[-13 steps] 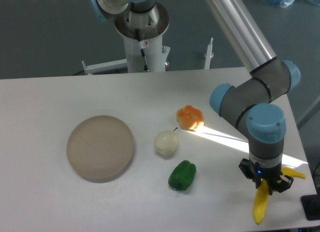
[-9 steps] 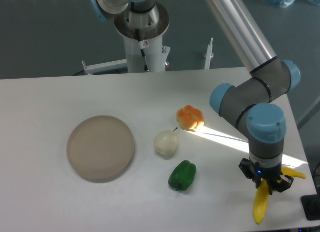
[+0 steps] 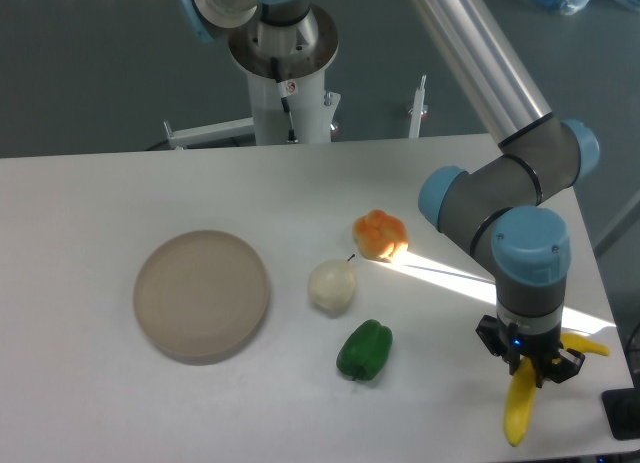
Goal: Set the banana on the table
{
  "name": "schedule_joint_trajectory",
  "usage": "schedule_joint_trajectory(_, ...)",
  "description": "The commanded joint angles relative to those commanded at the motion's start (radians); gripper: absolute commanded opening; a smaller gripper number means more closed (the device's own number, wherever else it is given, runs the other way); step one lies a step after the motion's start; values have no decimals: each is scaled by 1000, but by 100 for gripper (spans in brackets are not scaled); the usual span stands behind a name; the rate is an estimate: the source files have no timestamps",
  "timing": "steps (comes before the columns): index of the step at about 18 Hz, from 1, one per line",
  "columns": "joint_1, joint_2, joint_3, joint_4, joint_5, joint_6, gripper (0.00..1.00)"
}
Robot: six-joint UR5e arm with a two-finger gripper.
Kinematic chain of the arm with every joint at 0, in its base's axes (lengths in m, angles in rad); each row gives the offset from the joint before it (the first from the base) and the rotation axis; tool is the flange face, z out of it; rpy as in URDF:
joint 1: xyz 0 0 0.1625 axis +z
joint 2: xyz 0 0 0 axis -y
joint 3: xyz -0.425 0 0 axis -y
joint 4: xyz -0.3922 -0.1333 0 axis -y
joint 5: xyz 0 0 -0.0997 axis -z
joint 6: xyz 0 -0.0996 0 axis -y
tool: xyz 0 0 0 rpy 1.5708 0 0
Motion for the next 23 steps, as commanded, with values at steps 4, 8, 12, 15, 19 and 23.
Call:
schedule_joint_trajectory(4, -8, -2, -2, 0, 0, -9, 31)
schedule_joint_trajectory(8, -9, 2, 0, -2, 0, -15, 31)
schedule_joint_trajectory(12, -9, 60, -57, -6, 2, -3, 31)
schedule_joint_trajectory(15, 3, 118, -110, -17, -2, 20, 31)
schedule_joint_trajectory(19, 52, 192, -207, -15, -8, 122, 31)
schedule_joint_trajectory(23, 119, 253, -300, -14, -18, 240, 31)
